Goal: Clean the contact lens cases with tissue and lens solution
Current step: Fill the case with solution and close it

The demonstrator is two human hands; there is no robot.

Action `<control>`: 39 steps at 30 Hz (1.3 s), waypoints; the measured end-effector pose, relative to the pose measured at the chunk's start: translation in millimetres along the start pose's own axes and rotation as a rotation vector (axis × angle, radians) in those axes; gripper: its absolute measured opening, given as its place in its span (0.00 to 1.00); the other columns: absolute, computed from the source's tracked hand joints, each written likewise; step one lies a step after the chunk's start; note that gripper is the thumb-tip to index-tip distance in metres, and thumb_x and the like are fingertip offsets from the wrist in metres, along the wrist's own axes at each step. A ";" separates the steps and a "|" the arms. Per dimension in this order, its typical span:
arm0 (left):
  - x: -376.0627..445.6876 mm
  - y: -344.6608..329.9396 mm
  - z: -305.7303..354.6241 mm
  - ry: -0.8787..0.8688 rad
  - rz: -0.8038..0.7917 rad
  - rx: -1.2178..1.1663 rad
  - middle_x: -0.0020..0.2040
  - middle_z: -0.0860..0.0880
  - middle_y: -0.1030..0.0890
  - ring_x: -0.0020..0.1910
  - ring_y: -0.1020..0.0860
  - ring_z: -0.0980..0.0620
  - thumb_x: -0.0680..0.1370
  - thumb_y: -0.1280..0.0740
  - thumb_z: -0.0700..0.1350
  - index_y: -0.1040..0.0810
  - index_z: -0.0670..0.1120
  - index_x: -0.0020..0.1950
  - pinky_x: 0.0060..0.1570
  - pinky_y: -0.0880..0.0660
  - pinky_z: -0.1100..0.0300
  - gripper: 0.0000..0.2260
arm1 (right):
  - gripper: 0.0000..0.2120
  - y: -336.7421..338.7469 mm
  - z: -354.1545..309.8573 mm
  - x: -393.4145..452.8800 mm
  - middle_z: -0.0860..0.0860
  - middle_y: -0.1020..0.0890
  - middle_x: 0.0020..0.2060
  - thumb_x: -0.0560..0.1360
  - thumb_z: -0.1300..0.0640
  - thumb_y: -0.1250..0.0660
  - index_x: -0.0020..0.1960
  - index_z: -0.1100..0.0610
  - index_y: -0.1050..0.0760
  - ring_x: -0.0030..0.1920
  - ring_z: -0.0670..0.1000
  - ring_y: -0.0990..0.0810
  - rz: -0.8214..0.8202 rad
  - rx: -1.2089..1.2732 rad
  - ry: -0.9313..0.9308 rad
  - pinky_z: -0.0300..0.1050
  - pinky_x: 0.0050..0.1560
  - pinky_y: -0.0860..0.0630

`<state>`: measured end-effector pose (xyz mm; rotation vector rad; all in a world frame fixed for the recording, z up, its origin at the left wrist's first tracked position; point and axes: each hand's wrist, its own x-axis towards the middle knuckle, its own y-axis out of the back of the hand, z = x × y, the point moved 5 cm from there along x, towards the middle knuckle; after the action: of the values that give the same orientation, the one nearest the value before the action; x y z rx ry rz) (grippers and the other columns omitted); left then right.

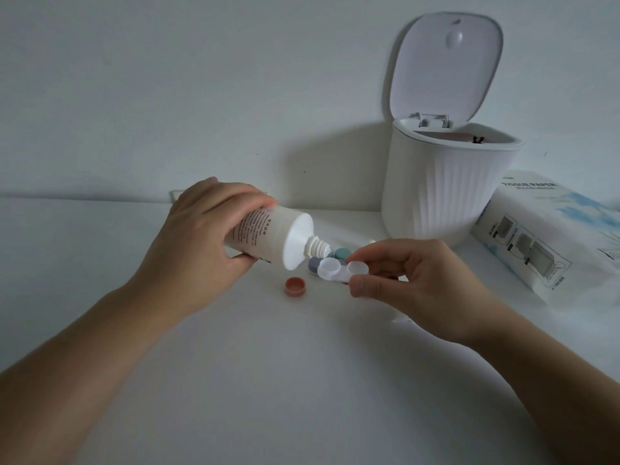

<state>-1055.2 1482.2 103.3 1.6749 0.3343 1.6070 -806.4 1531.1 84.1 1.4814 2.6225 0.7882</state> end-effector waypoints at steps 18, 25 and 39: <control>1.3 -1.7 5.0 0.010 -0.056 -0.009 0.62 0.49 0.21 0.62 0.24 0.40 0.63 0.21 0.32 0.22 0.46 0.63 0.72 0.41 0.58 0.30 | 0.08 -1.5 3.4 -0.3 0.45 0.12 0.40 0.73 0.57 0.23 0.50 0.48 0.16 0.42 0.45 0.13 -0.005 0.000 -0.009 0.35 0.45 0.20; 1.6 0.7 6.2 -0.008 -0.014 0.007 0.61 0.49 0.22 0.62 0.26 0.40 0.63 0.21 0.31 0.22 0.46 0.62 0.72 0.40 0.57 0.30 | 0.08 -2.2 4.5 0.5 0.46 0.12 0.41 0.73 0.56 0.24 0.51 0.48 0.16 0.44 0.47 0.13 0.000 -0.018 -0.016 0.47 0.49 0.18; 3.0 2.2 11.4 -0.069 0.004 0.038 0.60 0.48 0.20 0.62 0.25 0.41 0.61 0.23 0.28 0.20 0.44 0.61 0.72 0.40 0.51 0.29 | 0.08 -2.5 5.3 0.9 0.43 0.13 0.40 0.73 0.56 0.23 0.50 0.47 0.16 0.41 0.44 0.14 -0.023 -0.048 0.020 0.34 0.46 0.21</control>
<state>-1044.8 1478.8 108.1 1.7566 0.3284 1.5505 -807.5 1533.0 78.7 1.4360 2.6105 0.8617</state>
